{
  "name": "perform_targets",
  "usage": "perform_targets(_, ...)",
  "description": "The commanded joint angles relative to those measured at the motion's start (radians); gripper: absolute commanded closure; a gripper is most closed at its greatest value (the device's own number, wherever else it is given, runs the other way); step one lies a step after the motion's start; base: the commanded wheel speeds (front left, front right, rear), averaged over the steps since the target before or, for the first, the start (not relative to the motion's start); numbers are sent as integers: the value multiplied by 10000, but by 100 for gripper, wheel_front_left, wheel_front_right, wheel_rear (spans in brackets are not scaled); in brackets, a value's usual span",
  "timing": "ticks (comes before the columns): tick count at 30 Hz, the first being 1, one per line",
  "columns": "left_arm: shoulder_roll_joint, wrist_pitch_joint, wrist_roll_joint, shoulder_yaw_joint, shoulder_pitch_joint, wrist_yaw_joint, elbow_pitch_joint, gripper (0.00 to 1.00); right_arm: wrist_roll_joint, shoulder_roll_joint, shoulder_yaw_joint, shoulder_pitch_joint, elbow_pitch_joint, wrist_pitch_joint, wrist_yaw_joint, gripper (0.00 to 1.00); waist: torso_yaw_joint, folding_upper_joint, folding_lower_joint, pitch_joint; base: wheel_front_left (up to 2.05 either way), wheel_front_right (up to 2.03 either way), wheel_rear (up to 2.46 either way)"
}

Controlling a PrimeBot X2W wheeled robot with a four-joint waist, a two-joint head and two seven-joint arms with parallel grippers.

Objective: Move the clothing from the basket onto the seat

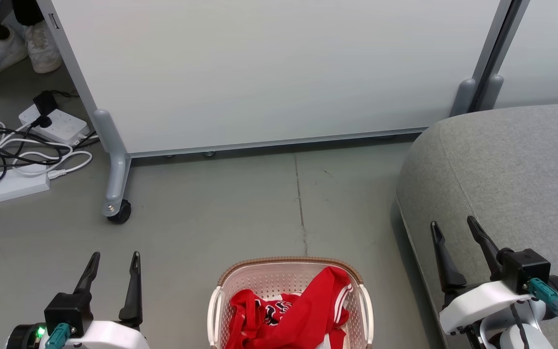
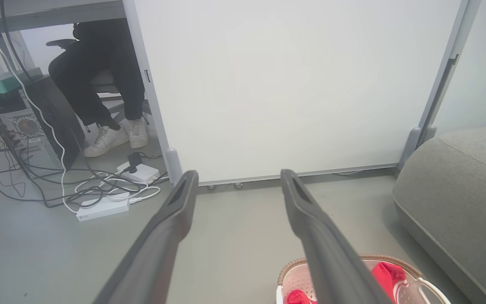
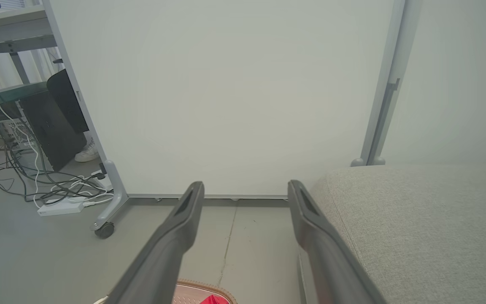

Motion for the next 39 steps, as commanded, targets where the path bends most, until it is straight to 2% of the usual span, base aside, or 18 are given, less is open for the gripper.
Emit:
perform_targets(1, 65, -20, -86, 25, -152, 36, 24, 0, 65, -63, -24, -22, -1, -60, 22, 0, -11, 0, 0, 7, 0, 0, 0)
perform_targets(16, 119, -77, -141, -102, -246, 117, 30, 0, 122, -63, -68, -14, -153, -15, 22, 0, -32, 0, 0, 114, 0, 0, 0)
perform_targets(25, 25, -77, 7, -564, -1071, -236, 231, 0, 83, -61, -46, -335, -867, 167, 22, 0, -416, 0, 0, 1075, 0, 0, 0)
perform_targets(33, -309, -117, 260, -1543, -2793, -1130, 1568, 0, 146, -55, -22, -914, -1821, 188, 22, 0, -1145, 0, 0, 2758, 0, 0, 0)
perform_targets(35, -355, -97, 306, -1674, -2982, -1227, 1799, 0, 160, -58, 11, -984, -1900, 178, 22, 0, -1248, 0, 0, 2948, 0, 0, 0)
perform_targets(36, -608, -107, 427, -2155, -3694, -1557, 2821, 0, 278, -58, 125, -1200, -2214, 72, 22, 0, -1614, 0, 0, 3605, 0, 0, 0)
perform_targets(39, -756, -56, 510, -2547, -4235, -1775, 3625, 0, 379, -53, 188, -1349, -2508, -4, 22, 0, -1823, 0, 0, 4190, 0, 0, 0)
